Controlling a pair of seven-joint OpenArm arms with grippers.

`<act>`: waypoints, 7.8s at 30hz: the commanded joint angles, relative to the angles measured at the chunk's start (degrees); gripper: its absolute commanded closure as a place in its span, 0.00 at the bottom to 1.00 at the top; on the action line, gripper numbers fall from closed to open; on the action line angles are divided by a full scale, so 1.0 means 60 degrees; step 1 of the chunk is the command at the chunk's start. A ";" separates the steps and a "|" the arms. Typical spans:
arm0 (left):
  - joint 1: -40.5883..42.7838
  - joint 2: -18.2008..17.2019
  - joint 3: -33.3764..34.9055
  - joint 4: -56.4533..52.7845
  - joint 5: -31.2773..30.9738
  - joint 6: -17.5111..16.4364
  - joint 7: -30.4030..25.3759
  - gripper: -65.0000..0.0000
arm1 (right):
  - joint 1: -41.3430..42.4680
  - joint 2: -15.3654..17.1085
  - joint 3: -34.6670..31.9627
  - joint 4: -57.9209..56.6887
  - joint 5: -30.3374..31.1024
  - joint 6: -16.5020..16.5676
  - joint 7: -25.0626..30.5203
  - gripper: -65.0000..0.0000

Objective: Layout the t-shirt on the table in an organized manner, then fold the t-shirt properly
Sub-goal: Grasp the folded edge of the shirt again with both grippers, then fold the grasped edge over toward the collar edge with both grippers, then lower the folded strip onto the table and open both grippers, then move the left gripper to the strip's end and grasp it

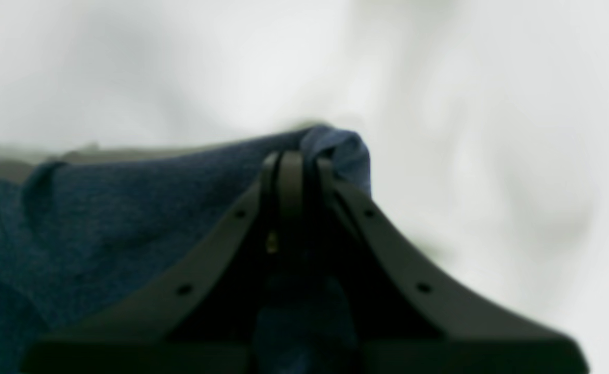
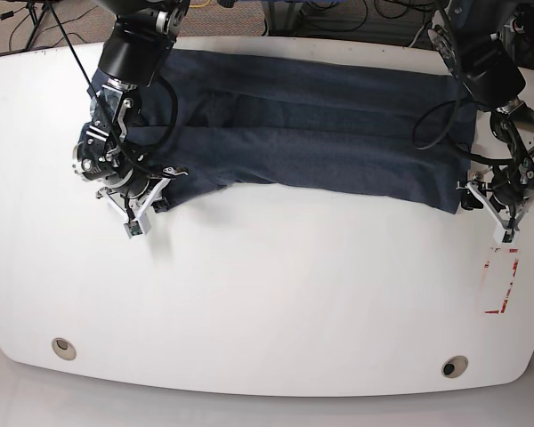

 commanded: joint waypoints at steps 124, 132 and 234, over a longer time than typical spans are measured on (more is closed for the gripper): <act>0.4043 -0.0868 0.0883 0.5236 -0.1053 -0.0009 0.2550 0.96 | -0.4917 0.0092 0.0087 0.6229 0.0075 0.0013 -0.3756 0.95; 0.4131 -0.0912 0.0883 0.5236 -0.1038 -0.0009 0.2535 0.96 | -0.5371 0.0063 0.0087 0.6287 0.0412 0.0013 -0.3756 0.95; 0.2095 0.0319 -0.1066 0.4635 -0.3338 -0.0009 0.3253 0.36 | -0.2118 0.2436 0.0073 0.0866 0.2244 0.0013 -0.0972 0.79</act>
